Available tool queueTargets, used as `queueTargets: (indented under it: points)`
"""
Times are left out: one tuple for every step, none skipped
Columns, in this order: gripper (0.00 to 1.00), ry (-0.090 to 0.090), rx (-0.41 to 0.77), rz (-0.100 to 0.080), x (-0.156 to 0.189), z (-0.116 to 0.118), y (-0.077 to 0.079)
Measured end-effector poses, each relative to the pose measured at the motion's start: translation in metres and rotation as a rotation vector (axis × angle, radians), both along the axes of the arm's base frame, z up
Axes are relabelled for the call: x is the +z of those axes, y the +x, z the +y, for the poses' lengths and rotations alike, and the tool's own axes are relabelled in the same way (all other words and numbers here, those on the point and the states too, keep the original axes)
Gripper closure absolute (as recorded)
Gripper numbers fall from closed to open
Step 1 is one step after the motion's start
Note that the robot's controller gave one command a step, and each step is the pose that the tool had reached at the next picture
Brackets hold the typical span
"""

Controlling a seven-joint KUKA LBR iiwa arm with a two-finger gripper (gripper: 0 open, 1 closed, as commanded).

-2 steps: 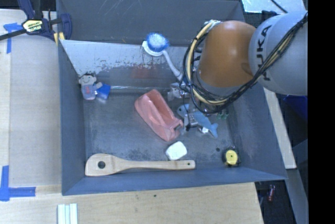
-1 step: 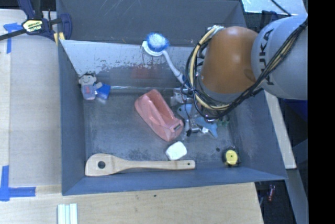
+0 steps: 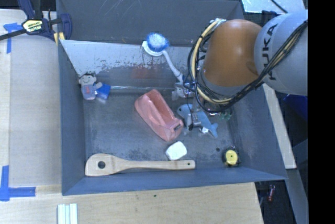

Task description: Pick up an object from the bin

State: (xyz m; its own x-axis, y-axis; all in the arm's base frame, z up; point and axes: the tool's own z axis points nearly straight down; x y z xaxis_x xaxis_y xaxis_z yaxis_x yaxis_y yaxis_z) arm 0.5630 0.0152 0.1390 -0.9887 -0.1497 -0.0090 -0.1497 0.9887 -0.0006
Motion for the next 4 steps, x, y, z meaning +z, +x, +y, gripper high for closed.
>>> queueTargets:
  points:
    - [0.0,-0.002,0.267,-0.003,0.079,0.002,0.006]
    - [0.0,0.0,-0.026,0.0,0.058,-0.002,-0.001]
    - [0.0,0.0,0.061,-0.011,0.044,0.014,-0.003]
    - [0.0,0.003,-0.203,-0.009,0.055,0.022,-0.003]
